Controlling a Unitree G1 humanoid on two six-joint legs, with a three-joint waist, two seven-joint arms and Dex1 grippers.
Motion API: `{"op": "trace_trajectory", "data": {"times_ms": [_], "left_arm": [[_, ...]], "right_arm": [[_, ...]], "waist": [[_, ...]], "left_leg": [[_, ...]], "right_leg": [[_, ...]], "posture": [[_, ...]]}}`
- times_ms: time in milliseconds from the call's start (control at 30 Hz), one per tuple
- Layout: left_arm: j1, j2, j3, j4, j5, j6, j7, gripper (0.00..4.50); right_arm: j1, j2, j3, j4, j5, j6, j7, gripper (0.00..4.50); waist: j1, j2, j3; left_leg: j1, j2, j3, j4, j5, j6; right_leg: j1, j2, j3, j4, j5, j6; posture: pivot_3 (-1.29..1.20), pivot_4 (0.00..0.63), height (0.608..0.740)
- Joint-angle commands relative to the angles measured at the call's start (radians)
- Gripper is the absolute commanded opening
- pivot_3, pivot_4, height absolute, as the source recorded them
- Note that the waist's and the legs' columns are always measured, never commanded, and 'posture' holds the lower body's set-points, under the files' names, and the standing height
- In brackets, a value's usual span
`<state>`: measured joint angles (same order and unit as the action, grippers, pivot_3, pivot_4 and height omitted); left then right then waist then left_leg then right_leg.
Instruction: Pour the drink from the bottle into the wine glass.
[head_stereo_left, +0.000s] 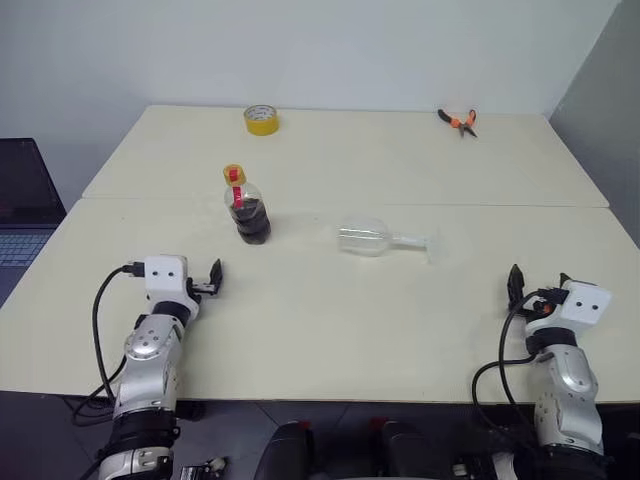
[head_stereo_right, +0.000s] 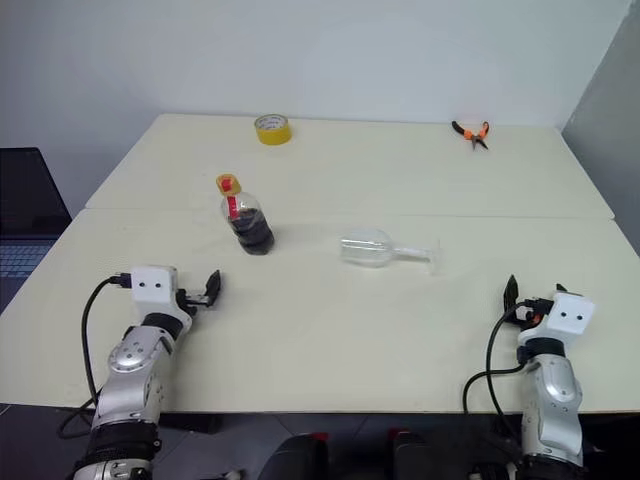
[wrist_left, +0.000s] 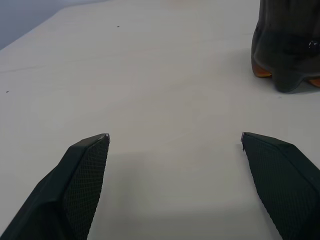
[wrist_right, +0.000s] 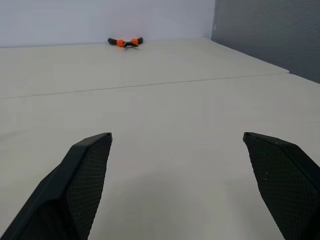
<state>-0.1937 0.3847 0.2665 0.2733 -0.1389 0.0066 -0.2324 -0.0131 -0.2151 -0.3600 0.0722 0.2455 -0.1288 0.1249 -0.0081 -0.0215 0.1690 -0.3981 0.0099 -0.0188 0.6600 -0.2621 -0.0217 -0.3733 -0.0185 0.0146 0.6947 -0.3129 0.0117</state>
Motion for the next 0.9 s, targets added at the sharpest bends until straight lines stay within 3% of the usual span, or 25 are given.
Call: {"op": "trace_trajectory", "data": {"times_ms": [33, 267, 467, 667, 900], "left_arm": [[-0.017, -0.001, -0.005, -0.03, -0.004, -0.049, -0.015, 4.46], [-0.015, 0.004, -0.008, -0.042, -0.006, -0.072, -0.033, 4.46], [-0.014, 0.016, 0.024, -0.063, -0.068, -0.049, -0.085, 4.46], [-0.024, 0.031, -0.017, -0.117, -0.069, -0.029, -0.14, 4.46], [-0.072, 0.011, -0.051, -0.154, -0.089, 0.011, -0.157, 4.46]], "right_arm": [[-0.004, -0.008, -0.004, -0.019, -0.006, -0.019, -0.001, 4.5], [0.01, -0.009, 0.024, -0.046, -0.013, -0.024, 0.027, 4.5], [0.065, -0.033, 0.097, -0.206, 0.051, 0.04, 0.15, 4.5], [0.133, -0.172, 0.245, -0.5, 0.143, 0.188, 0.365, 4.5], [0.085, -0.284, 0.302, -0.622, 0.215, 0.334, 0.471, 4.5]], "waist": [[0.0, 0.0, 0.0], [0.0, 0.0, 0.0], [0.0, 0.0, 0.0], [0.0, 0.0, 0.0], [0.004, -0.001, 0.0]], "left_leg": [[0.0, 0.0, 0.0, 0.0, 0.0, 0.0], [0.0, 0.0, 0.0, 0.0, 0.0, 0.0], [0.0, 0.0, 0.0, 0.0, 0.0, 0.0], [0.0, 0.0, -0.001, 0.0, 0.0, 0.0], [-0.001, 0.0, -0.002, 0.001, 0.0, 0.0]], "right_leg": [[0.0, 0.0, 0.0, 0.0, 0.0, 0.0], [0.0, 0.0, 0.0, 0.0, 0.0, 0.0], [0.0, 0.0, 0.0, 0.0, 0.0, 0.0], [0.0, 0.0, -0.001, -0.001, 0.0, 0.0], [0.001, 0.0, -0.002, -0.002, 0.0, 0.0]], "posture": [[0.0, 0.15, 0.74], [0.0, 0.15, 0.74], [0.0, 0.15, 0.74], [0.0, 0.15, 0.74], [0.0, 0.15, 0.74]]}}
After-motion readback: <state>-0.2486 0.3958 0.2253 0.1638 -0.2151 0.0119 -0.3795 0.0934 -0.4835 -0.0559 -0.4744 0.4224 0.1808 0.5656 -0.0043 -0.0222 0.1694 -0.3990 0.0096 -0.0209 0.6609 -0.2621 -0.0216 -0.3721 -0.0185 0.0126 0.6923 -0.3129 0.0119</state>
